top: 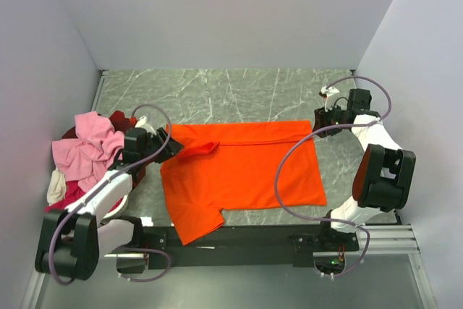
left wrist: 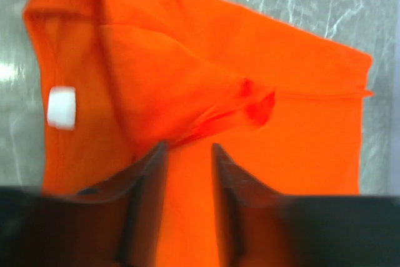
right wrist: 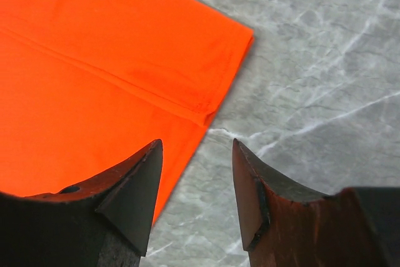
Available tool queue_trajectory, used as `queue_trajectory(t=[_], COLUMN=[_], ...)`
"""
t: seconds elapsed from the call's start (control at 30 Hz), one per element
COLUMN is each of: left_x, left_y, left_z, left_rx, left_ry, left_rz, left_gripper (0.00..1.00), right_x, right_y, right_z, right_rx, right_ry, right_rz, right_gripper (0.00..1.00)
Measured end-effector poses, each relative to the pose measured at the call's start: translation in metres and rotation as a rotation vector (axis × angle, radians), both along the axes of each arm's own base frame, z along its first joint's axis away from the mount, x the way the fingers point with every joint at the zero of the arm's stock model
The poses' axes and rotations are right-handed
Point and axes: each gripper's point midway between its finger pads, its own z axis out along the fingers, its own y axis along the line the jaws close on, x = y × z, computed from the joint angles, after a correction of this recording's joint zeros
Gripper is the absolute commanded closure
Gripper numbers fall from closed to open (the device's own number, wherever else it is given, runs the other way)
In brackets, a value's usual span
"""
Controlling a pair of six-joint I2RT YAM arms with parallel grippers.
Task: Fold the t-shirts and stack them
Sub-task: Fold the tshirt
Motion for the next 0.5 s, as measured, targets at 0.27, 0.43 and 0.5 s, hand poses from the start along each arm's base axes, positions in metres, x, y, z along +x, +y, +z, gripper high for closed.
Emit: queue_trajectory(t=[0.27, 0.43, 0.5], left_x=[-0.031, -0.013, 0.003], left_y=[0.001, -0.009, -0.021], left_z=[0.023, 0.028, 0.020], left_rx=[-0.067, -0.022, 0.018], left_ry=[-0.037, -0.007, 0.042], left_rz=[0.015, -0.063, -0.124], left_gripper=[0.20, 0.23, 0.28], right_x=[-0.008, -0.026, -0.032], right_y=[0.012, 0.034, 0.045], right_z=[0.007, 0.018, 0.023], right_rx=[0.058, 0.133, 0.163], right_ry=[0.010, 0.050, 0.057], right_rz=[0.022, 0.136, 0.188], right_gripper=[0.44, 0.42, 0.43])
